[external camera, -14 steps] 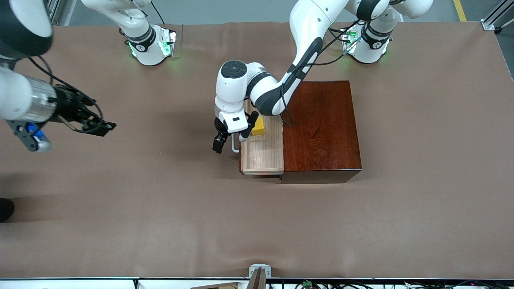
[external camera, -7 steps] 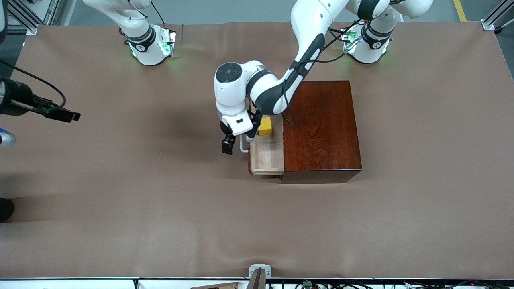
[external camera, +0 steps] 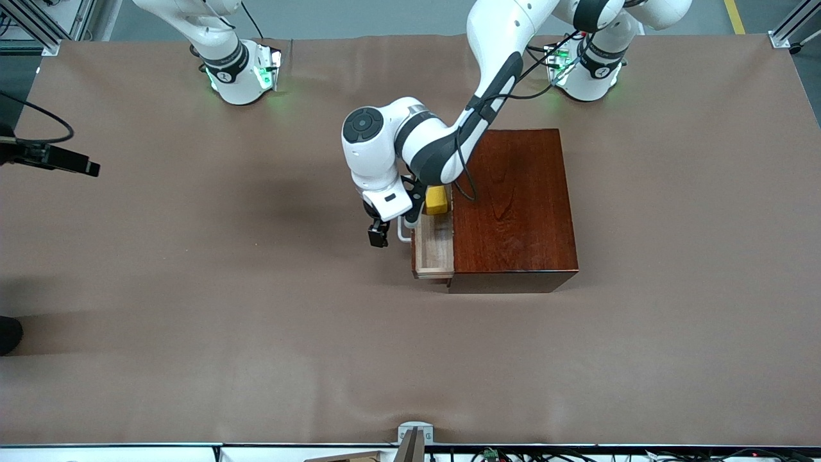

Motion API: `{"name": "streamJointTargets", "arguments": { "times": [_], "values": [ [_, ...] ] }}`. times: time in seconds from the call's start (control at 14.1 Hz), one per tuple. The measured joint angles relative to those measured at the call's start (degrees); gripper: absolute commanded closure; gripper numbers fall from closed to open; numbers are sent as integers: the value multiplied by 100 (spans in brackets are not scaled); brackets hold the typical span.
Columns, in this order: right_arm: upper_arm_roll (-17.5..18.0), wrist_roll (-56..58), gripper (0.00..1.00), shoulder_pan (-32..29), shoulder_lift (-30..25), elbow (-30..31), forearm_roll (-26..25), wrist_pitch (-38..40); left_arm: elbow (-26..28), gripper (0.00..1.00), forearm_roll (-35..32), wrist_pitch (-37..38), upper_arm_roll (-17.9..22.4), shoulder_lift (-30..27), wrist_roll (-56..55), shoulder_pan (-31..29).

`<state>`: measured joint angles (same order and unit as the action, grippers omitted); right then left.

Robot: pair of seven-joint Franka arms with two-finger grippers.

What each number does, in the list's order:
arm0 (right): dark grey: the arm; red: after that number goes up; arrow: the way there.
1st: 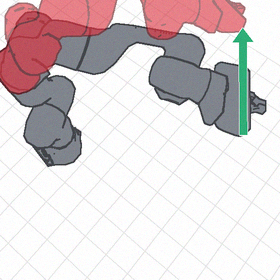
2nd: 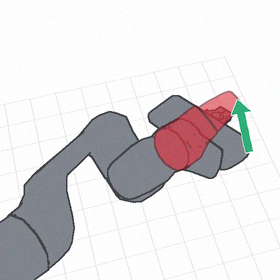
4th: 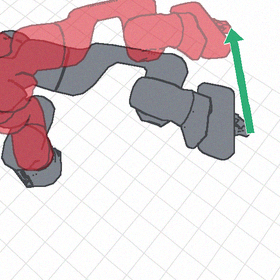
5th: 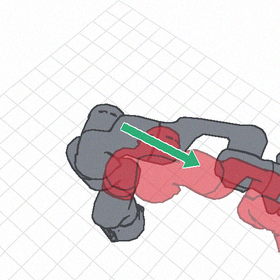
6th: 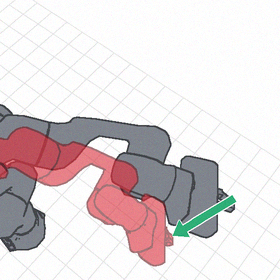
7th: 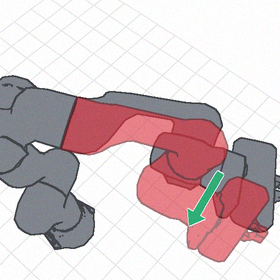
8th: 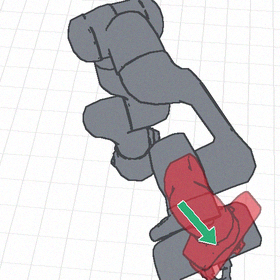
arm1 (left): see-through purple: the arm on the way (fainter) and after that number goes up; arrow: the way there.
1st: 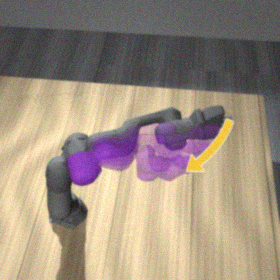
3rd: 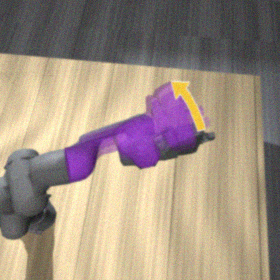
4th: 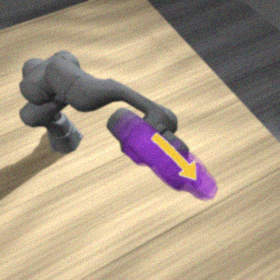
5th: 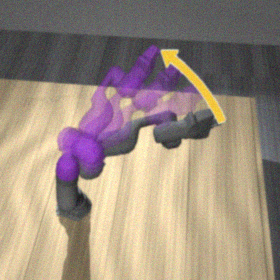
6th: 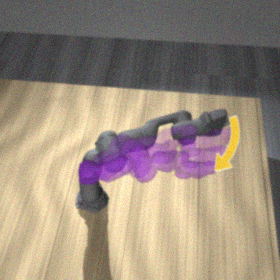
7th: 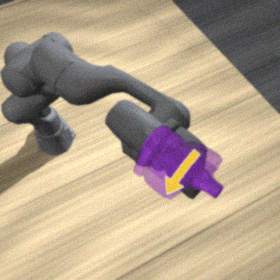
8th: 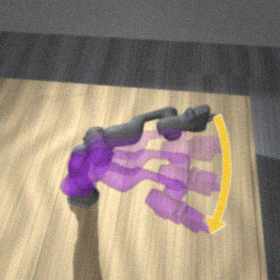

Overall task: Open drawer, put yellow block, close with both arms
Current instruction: 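Push the drawer front into the box with the left gripper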

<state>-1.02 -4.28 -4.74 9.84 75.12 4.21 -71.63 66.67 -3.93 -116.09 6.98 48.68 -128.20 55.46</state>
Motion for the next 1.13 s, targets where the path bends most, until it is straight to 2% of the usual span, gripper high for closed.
{"name": "streamJointTargets", "arguments": {
  "times": [0.35, 0.5, 0.92, 1.13],
  "values": [
    [-463, 459, 0, 361, -710, 1088, 0, -763, 88, 0, -89, 1263, 267, -6, 32, -38],
    [-503, 476, 0, 451, -973, 1412, 0, -869, 96, 0, -88, 1283, 271, -9, 31, -38],
    [-514, 836, 0, 496, -1098, 1591, 0, -1086, 85, 0, -91, 1271, 260, -164, 427, -12],
    [-534, 897, 0, 496, -1098, 1600, -1, -1093, 53, 0, -91, 1307, 304, -830, 1320, -100]
  ]
}}
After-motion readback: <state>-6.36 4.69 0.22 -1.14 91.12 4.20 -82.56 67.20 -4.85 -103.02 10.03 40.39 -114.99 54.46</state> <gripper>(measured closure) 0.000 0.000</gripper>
